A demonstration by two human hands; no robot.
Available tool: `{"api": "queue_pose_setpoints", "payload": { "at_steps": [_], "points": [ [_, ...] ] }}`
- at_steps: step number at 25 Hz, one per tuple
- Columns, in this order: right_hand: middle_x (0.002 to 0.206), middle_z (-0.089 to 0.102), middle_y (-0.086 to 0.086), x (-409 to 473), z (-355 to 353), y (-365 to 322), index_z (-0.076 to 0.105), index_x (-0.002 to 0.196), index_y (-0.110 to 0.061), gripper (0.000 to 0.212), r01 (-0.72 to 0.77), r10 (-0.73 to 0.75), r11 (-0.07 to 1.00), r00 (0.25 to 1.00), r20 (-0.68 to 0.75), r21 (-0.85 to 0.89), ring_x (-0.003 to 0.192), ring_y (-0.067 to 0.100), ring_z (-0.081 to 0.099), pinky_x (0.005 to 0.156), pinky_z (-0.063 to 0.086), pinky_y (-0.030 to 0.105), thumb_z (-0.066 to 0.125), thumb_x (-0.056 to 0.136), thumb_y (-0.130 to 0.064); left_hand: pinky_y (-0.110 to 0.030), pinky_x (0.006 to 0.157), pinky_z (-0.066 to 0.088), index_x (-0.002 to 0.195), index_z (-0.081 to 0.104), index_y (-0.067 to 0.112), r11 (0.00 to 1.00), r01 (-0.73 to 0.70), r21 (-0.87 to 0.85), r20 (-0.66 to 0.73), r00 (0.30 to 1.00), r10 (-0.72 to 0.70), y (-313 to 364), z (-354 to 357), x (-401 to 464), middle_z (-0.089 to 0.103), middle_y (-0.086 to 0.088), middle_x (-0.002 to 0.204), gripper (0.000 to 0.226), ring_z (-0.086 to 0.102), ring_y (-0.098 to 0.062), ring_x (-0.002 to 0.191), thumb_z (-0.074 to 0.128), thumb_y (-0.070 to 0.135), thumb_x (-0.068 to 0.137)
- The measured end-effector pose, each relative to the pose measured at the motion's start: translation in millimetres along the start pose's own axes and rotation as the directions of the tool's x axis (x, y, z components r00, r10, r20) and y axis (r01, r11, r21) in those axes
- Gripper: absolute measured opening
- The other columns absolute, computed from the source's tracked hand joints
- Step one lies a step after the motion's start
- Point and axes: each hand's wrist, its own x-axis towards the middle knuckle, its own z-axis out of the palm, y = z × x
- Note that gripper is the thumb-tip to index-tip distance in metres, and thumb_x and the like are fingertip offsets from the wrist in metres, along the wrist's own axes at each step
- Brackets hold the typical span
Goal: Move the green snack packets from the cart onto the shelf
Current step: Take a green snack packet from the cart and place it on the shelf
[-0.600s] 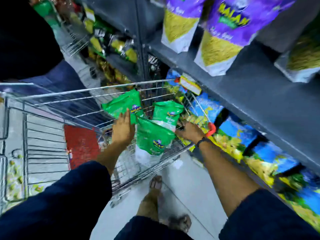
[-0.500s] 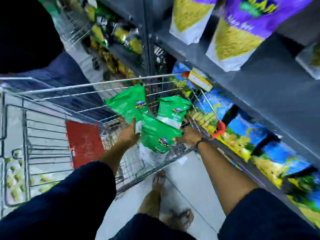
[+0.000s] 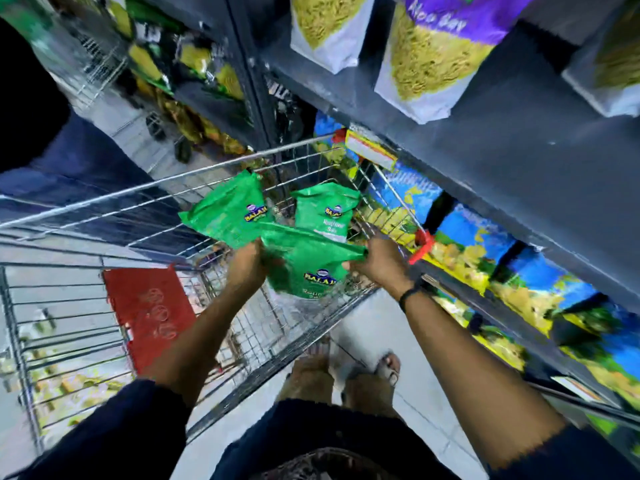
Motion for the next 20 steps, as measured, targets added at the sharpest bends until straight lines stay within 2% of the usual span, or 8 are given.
{"api": "queue_pose_setpoints", "payload": {
  "at_steps": [3, 5, 8, 11, 13, 15, 17, 20],
  "points": [
    [0.058, 0.058, -0.004, -38.7, -59.8, -3.0, 0.071, 0.087, -0.008, 0.022, 0.086, -0.067, 0.982, 0.991, -0.118, 0.171, 0.056, 0.013, 0.05, 0.055, 0.039, 0.027, 0.076, 0.069, -0.021, -0.046, 0.075, 0.048, 0.098, 0.061, -0.004, 0.991, -0.109, 0.072, -0.136, 0.984, 0.118, 51.1, -28.2, -21.2, 0.067, -0.033, 0.099, 0.038, 0.062, -0.044, 0.094, 0.071, 0.025, 0.075],
    [0.055, 0.061, -0.005, -71.9, -109.7, -5.8, 0.069, 0.07, -0.016, 0.007, 0.163, -0.091, 0.924, 0.973, -0.213, 0.347, 0.054, 0.009, 0.055, 0.055, 0.046, 0.032, 0.076, 0.069, -0.017, -0.046, 0.076, 0.05, 0.098, 0.063, -0.001, 0.97, -0.233, 0.071, -0.191, 0.951, 0.243, 104.9, -49.9, -41.7, 0.068, -0.031, 0.099, 0.036, 0.064, -0.042, 0.094, 0.071, 0.026, 0.075],
    [0.07, 0.074, 0.011, -117.6, -193.2, -11.4, 0.067, 0.057, -0.023, 0.02, 0.286, -0.088, 0.832, 0.914, -0.397, 0.475, 0.068, 0.021, 0.068, 0.064, 0.058, 0.036, 0.072, 0.072, -0.01, -0.049, 0.084, 0.053, 0.105, 0.064, 0.01, 0.885, -0.465, 0.025, -0.225, 0.86, 0.459, 188.4, -77.7, -55.4, 0.07, -0.022, 0.107, 0.043, 0.065, -0.034, 0.101, 0.068, 0.039, 0.073],
    [0.053, 0.07, -0.011, -154.3, -276.4, -1.4, 0.066, 0.074, -0.015, 0.011, 0.462, -0.159, 0.751, 0.82, -0.549, 0.472, 0.056, 0.003, 0.065, 0.053, 0.056, 0.017, 0.065, 0.078, -0.004, -0.048, 0.091, 0.051, 0.112, 0.061, 0.014, 0.743, -0.669, -0.001, -0.201, 0.728, 0.655, 279.2, -78.6, -50.4, 0.069, -0.016, 0.115, 0.071, 0.063, -0.028, 0.108, 0.054, 0.062, 0.061],
    [0.057, 0.07, -0.005, -158.3, -321.0, 12.6, 0.064, 0.091, 0.003, 0.016, 0.471, -0.101, 0.76, 0.766, -0.635, 0.448, 0.054, 0.005, 0.064, 0.051, 0.056, 0.018, 0.066, 0.078, -0.006, -0.047, 0.095, 0.05, 0.113, 0.062, 0.014, 0.672, -0.738, -0.061, -0.176, 0.67, 0.721, 336.8, -68.8, -41.3, 0.068, -0.014, 0.117, 0.072, 0.063, -0.025, 0.11, 0.056, 0.059, 0.057],
    [0.083, 0.071, 0.013, -147.9, -350.2, 26.6, 0.059, 0.102, 0.009, 0.033, 0.465, -0.042, 0.753, 0.74, -0.671, 0.465, 0.068, 0.018, 0.068, 0.062, 0.06, 0.031, 0.069, 0.076, -0.008, -0.046, 0.095, 0.049, 0.113, 0.062, 0.013, 0.665, -0.743, -0.078, -0.188, 0.666, 0.722, 380.1, -54.6, -30.0, 0.068, -0.016, 0.117, 0.068, 0.062, -0.026, 0.109, 0.062, 0.053, 0.058],
    [0.104, 0.067, 0.022, -134.0, -364.9, 44.7, 0.061, 0.09, -0.004, 0.019, 0.46, 0.006, 0.722, 0.743, -0.67, 0.517, 0.077, 0.025, 0.068, 0.07, 0.061, 0.04, 0.07, 0.074, -0.008, -0.045, 0.098, 0.048, 0.114, 0.059, 0.009, 0.691, -0.713, -0.116, -0.184, 0.699, 0.691, 402.4, -31.8, -21.5, 0.065, -0.019, 0.119, 0.058, 0.06, -0.03, 0.111, 0.07, 0.04, 0.067],
    [0.098, 0.064, 0.015, -115.5, -358.4, 69.3, 0.051, 0.071, -0.021, 0.019, 0.364, 0.086, 0.766, 0.759, -0.646, 0.529, 0.071, 0.019, 0.063, 0.072, 0.06, 0.037, 0.069, 0.076, -0.016, -0.05, 0.101, 0.046, 0.117, 0.055, 0.0, 0.718, -0.636, -0.283, -0.132, 0.768, 0.627, 410.3, 1.2, -10.9, 0.061, -0.023, 0.12, 0.055, 0.06, -0.033, 0.108, 0.067, 0.029, 0.071]
  ]
}}
